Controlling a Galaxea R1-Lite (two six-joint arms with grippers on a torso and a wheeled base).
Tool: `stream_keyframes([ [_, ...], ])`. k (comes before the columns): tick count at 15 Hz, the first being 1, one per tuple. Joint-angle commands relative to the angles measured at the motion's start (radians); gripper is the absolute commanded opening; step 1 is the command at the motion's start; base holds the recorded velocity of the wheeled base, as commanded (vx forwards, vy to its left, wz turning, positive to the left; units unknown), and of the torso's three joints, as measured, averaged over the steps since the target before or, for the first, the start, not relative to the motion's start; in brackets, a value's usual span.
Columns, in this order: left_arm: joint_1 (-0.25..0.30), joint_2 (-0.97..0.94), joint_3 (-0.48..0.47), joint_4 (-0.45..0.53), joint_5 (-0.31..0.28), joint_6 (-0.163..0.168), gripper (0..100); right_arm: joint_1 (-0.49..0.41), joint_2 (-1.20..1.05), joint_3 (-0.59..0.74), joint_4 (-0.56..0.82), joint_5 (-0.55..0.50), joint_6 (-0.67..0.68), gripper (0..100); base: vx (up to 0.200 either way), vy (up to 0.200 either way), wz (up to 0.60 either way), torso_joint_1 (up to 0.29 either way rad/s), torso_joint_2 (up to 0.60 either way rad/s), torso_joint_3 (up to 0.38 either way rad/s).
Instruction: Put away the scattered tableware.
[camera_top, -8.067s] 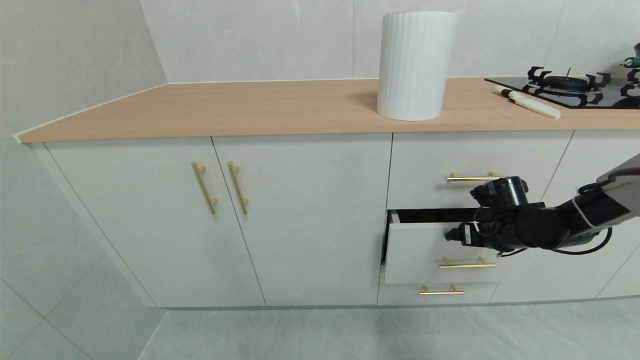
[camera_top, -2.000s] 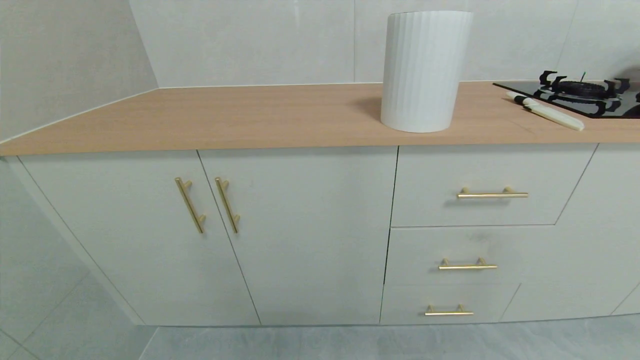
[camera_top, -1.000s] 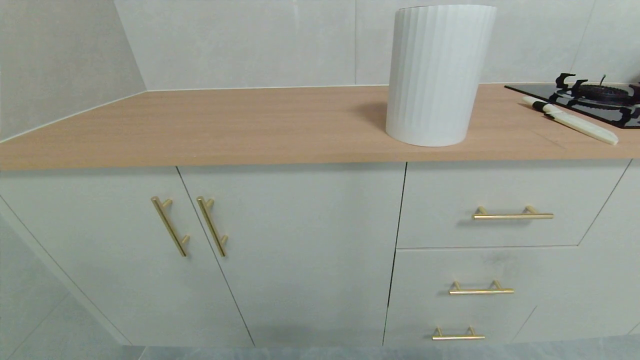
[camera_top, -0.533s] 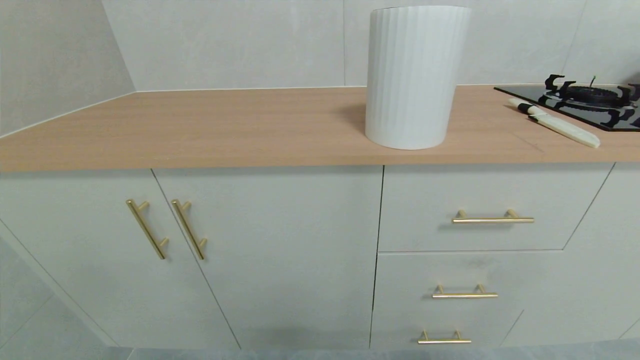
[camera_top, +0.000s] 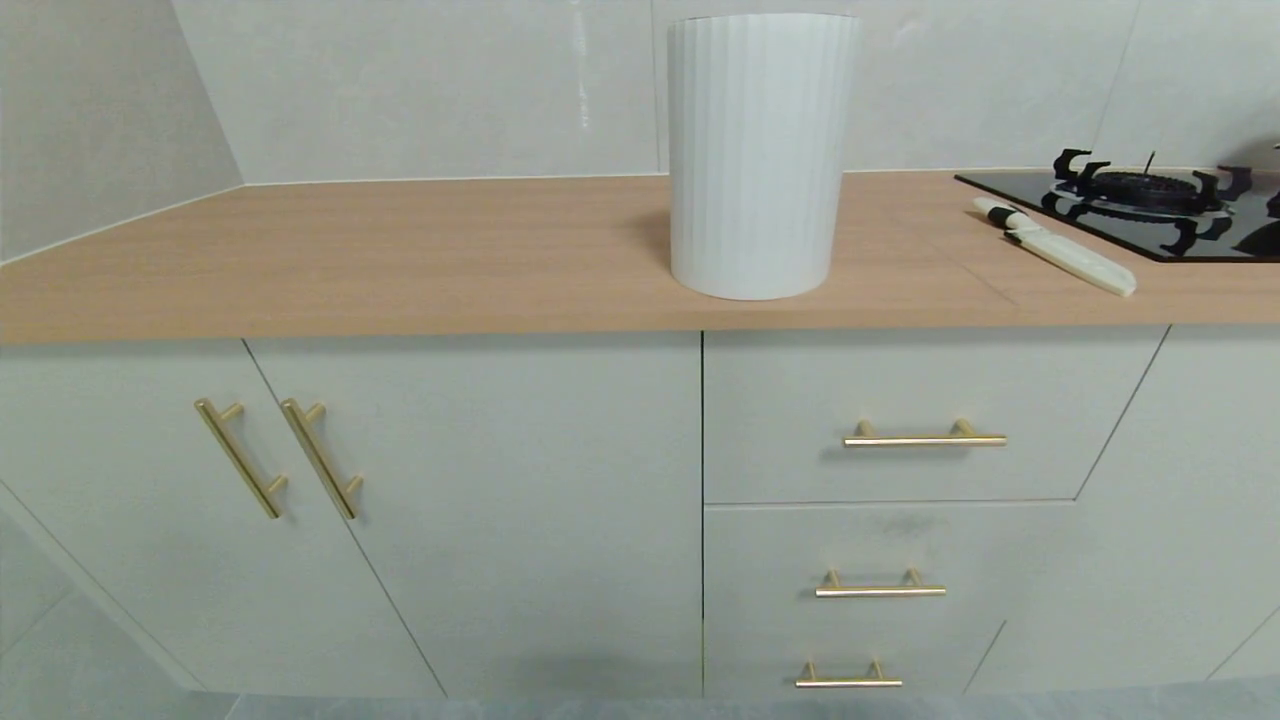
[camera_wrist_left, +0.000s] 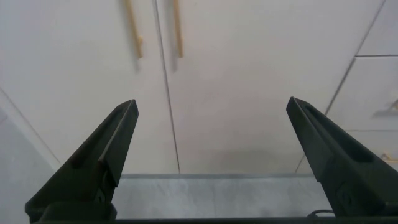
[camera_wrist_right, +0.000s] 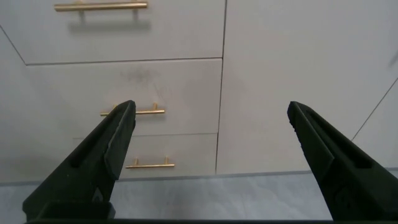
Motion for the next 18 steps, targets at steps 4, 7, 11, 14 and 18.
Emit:
stream_keyframes([
  [4, 0.001, 0.000, 0.000, 0.000, 0.000, 0.001, 100, 0.001, 0.001, 0.000, 0.000, 0.000, 0.000, 100, 0.050, 0.000, 0.00, 0.001, 0.00, -0.001],
  [7, 0.001, 0.000, 0.000, -0.001, 0.000, -0.001, 100, 0.001, 0.001, 0.000, 0.000, 0.000, 0.000, 100, 0.133, 0.000, 0.00, 0.000, 0.00, 0.003],
  [11, 0.001, 0.000, 0.000, -0.001, 0.000, -0.001, 100, 0.001, 0.001, 0.000, 0.000, 0.000, 0.000, 100, 0.000, 0.000, 0.00, 0.000, 0.00, 0.000],
  [14, 0.001, 0.000, 0.000, -0.001, 0.000, -0.001, 100, 0.001, 0.001, 0.000, 0.000, 0.000, 0.000, 100, 0.000, 0.000, 0.00, 0.000, 0.00, 0.000],
  [18, 0.001, 0.000, 0.000, -0.001, 0.000, -0.001, 100, 0.001, 0.001, 0.000, 0.000, 0.000, 0.000, 100, 0.000, 0.000, 0.00, 0.000, 0.00, 0.000],
])
